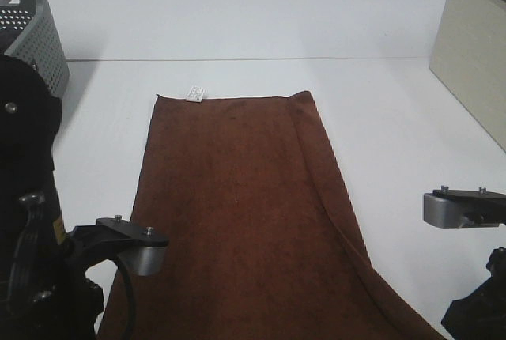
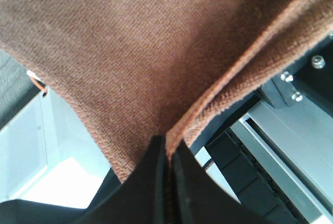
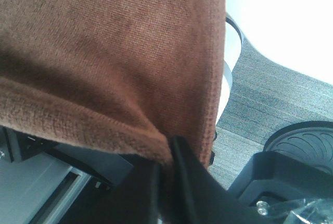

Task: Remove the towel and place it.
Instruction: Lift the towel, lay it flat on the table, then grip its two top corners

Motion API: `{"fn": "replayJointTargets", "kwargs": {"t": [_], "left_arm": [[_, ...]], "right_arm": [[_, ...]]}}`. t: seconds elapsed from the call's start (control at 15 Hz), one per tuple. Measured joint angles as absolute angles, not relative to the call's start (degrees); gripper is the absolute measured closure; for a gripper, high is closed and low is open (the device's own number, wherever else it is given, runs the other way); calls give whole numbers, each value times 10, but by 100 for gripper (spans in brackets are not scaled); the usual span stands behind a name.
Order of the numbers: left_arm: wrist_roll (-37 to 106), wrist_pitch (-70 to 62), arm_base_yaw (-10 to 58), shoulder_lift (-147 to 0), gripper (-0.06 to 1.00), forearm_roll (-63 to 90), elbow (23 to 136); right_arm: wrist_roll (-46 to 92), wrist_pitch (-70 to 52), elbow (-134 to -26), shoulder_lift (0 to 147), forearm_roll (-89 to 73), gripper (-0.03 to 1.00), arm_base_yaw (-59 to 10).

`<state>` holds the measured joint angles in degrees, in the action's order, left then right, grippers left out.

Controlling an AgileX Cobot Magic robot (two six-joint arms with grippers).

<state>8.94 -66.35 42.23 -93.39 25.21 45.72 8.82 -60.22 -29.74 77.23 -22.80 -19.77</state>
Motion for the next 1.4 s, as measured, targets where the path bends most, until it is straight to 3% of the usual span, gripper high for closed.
{"fn": "replayJointTargets", "kwargs": {"t": [0.4,0.8,0.93,1.07,1.2,1.27,1.4], "left_arm": [[36,-667,425,-943,94,227,480],[34,-679,425,-943,94,245,480],[29,-685,425,-943,88,257,480],[26,-686,425,-943,48,278,480],[25,-686,425,-943,18,294,480],[25,-688,425,-943,12,301,480],[25,-688,425,-943,9,316,480]], "right_arm": [[56,-596,-296,816,-218,90,-198],[61,-596,-295,816,-215,78,-197],[72,-603,-295,816,-224,75,-197],[73,-606,-295,816,-233,58,-197],[72,-607,-295,816,-235,39,-197],[72,-614,-295,816,-235,33,-197],[72,-626,-295,816,-235,30,-197]]}}
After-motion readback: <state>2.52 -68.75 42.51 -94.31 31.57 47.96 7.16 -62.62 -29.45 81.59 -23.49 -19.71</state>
